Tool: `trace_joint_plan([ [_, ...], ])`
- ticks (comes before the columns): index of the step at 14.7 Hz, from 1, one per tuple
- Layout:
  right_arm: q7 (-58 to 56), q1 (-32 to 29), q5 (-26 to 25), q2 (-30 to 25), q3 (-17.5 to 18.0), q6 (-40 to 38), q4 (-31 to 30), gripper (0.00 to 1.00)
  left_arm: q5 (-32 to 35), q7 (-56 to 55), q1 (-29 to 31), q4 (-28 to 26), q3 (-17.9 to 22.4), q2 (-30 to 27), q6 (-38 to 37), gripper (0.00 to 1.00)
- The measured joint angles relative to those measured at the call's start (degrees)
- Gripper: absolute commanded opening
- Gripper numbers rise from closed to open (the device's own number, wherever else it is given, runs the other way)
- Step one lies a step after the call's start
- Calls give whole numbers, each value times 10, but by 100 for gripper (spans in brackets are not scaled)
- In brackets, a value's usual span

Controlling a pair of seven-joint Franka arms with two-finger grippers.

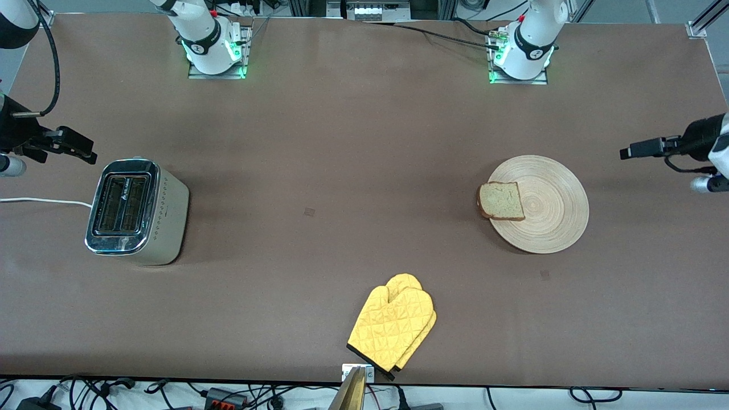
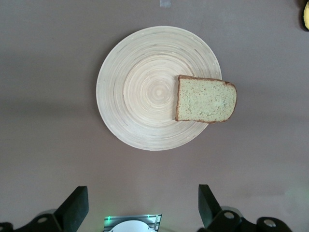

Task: Move plate and put bread in toaster
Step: 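Move the left gripper down toward the wooden plate's rim, then push the wooden plate with the left gripper toward the toaster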

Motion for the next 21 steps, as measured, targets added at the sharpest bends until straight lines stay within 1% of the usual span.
trace_joint_plan([
  [3,0,0,0,0,0,0,0,100,-32,74,34,3,1,61,7,100],
  [6,0,0,0,0,0,0,0,100,-45,155,54,0,1,122,20,100],
  [9,0,0,0,0,0,0,0,100,-65,212,74,-25,1,160,60,100],
  [13,0,0,0,0,0,0,0,100,-96,249,102,-85,1,169,128,100],
  [17,0,0,0,0,0,0,0,100,-137,258,123,-146,1,171,192,100],
  [19,0,0,0,0,0,0,0,100,-154,259,129,-167,1,172,210,100],
  [21,0,0,0,0,0,0,0,100,-164,259,131,-177,1,178,219,100],
])
